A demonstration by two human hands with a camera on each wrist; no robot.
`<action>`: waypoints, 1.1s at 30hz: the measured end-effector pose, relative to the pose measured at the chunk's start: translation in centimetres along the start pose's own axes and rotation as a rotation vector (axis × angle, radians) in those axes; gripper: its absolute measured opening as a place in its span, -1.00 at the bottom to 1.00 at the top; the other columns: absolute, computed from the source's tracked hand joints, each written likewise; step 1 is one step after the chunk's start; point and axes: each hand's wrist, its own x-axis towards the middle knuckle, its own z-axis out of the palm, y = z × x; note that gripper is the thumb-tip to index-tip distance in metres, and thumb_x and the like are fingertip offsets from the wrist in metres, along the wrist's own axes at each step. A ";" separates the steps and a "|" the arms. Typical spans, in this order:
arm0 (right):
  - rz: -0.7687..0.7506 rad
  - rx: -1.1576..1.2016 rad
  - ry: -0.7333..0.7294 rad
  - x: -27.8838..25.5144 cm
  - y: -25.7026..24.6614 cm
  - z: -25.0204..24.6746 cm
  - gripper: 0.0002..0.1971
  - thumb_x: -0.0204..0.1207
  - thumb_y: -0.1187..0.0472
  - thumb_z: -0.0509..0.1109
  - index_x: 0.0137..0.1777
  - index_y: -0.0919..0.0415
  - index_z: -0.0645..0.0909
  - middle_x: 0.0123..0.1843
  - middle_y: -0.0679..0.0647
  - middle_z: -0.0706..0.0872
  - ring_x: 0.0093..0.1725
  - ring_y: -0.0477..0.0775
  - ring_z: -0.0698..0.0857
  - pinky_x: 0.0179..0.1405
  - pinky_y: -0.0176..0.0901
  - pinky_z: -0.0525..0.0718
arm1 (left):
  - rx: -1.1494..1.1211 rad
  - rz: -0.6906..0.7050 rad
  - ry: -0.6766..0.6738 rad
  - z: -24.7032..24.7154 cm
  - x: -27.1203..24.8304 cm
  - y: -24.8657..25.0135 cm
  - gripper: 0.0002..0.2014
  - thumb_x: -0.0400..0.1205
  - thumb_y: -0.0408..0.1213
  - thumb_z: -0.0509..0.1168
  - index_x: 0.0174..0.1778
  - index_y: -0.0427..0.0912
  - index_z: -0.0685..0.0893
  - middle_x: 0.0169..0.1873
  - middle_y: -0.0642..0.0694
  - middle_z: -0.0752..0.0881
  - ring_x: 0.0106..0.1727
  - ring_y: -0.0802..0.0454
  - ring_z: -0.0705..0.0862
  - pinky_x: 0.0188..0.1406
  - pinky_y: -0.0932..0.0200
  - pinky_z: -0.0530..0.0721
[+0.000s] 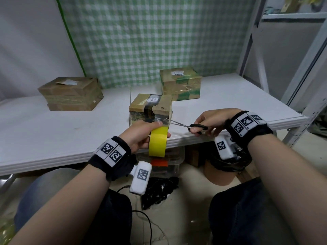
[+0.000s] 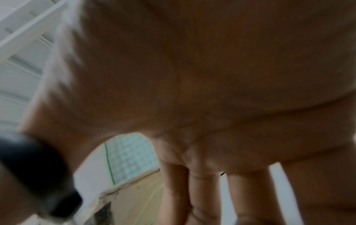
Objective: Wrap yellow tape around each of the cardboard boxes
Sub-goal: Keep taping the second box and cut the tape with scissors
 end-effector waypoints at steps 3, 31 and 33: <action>-0.039 0.046 0.000 0.6 -1.0 0.8 -0.45 0.17 -0.29 0.65 -0.03 0.15 0.79 -0.14 -0.04 0.82 -0.31 -0.01 0.60 -0.34 -0.20 0.59 | 0.003 -0.002 -0.003 0.0 0.1 0.0 -0.65 0.77 -0.06 0.30 0.36 -0.21 0.64 -0.02 -0.14 0.89 -0.04 0.03 0.86 -0.10 0.08 0.83; -0.175 -0.132 0.269 4.0 -1.4 1.4 -0.63 0.11 -0.12 0.79 -0.26 0.14 0.86 -0.37 -0.10 0.80 -0.20 -0.04 0.68 0.01 -0.08 0.62 | 0.095 -0.020 0.039 -0.4 -0.2 0.4 -0.80 0.76 -0.14 0.33 0.05 -0.22 0.71 -0.38 -0.07 0.85 -0.42 0.10 0.80 -0.21 0.15 0.73; -0.156 -0.191 0.253 3.8 -1.4 1.3 -0.61 0.14 -0.17 0.76 -0.23 0.09 0.82 -0.29 -0.10 0.81 -0.09 -0.03 0.70 0.11 -0.05 0.60 | 0.141 -0.028 0.028 -0.5 -0.6 0.5 -0.80 0.76 -0.16 0.33 -0.01 -0.23 0.72 -0.43 -0.07 0.83 -0.46 0.09 0.78 -0.26 0.16 0.70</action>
